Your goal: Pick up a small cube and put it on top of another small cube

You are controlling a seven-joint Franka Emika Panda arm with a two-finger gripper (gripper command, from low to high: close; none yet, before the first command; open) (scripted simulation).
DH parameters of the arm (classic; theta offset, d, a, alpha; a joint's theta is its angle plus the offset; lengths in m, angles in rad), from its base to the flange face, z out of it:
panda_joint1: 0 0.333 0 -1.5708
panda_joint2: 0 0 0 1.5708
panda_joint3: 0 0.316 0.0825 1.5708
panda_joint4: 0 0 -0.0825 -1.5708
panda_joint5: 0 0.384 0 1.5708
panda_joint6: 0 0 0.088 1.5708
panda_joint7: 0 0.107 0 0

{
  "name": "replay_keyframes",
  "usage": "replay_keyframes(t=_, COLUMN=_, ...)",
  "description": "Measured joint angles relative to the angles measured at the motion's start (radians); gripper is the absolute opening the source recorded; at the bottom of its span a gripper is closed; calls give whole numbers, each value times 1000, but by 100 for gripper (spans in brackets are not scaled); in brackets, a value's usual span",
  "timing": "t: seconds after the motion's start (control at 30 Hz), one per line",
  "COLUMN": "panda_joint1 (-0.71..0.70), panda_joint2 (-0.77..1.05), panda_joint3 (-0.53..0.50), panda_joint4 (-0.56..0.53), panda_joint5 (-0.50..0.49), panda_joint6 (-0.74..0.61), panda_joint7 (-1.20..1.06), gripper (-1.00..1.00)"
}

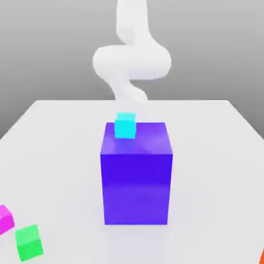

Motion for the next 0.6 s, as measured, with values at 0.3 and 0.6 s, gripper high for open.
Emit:
replay_keyframes(t=0.3, panda_joint1=-24, panda_joint2=330, panda_joint3=-169, panda_joint4=-12, panda_joint5=91, panda_joint6=100, panda_joint7=-67, gripper=0)
replay_keyframes(t=0.6, panda_joint1=-96, panda_joint2=659, panda_joint3=-300, panda_joint4=-23, panda_joint5=214, panda_joint6=194, panda_joint7=-157, gripper=0)
